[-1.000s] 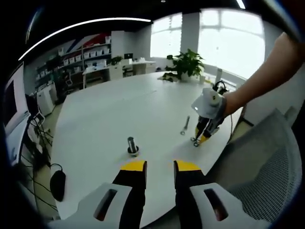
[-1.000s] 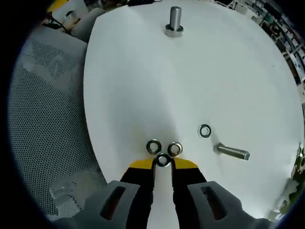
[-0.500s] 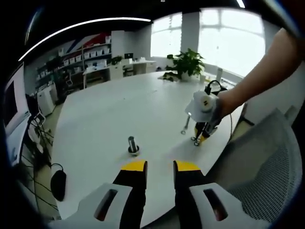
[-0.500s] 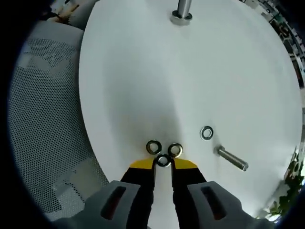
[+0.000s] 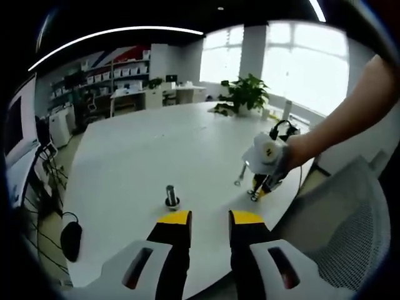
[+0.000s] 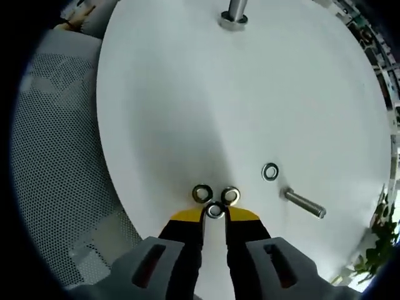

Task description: Place the washer onto the threaded stud by aligning its center hole with the stud, sliding it down to the base, and recovering from edge contact or off-axis alignment until the washer reaches the visible bottom stop.

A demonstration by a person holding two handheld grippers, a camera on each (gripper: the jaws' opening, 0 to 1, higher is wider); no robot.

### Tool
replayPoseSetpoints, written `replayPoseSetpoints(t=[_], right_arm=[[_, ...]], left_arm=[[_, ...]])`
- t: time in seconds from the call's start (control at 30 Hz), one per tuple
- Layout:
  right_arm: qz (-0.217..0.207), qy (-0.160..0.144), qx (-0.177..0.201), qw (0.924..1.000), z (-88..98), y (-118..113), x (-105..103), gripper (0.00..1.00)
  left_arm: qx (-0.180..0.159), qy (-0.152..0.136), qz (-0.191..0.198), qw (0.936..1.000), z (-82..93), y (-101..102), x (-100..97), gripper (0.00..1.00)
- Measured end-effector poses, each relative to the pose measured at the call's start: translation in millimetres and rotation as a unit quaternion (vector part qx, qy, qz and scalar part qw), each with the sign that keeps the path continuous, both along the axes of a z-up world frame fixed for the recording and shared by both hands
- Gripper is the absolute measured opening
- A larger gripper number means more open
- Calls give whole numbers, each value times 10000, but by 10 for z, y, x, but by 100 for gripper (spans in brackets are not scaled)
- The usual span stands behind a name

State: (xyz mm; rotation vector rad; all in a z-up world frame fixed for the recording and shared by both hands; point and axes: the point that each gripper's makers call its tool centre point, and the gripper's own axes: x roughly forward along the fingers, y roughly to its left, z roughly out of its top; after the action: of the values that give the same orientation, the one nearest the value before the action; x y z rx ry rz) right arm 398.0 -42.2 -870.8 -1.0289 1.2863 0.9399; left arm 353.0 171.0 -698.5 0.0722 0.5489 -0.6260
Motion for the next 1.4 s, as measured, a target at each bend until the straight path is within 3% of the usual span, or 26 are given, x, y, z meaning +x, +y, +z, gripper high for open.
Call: replayPoseSetpoints(t=[0.23,1.4], right_arm=[[-120,-20,188,9998,-3,-1,19,15],[-321,-171,456,9983,-3,-7,19,15]], left_arm=[[-254,-55,74,9996,61,-7,19,24],[-211,-11,173,9996,35,24,26,25]])
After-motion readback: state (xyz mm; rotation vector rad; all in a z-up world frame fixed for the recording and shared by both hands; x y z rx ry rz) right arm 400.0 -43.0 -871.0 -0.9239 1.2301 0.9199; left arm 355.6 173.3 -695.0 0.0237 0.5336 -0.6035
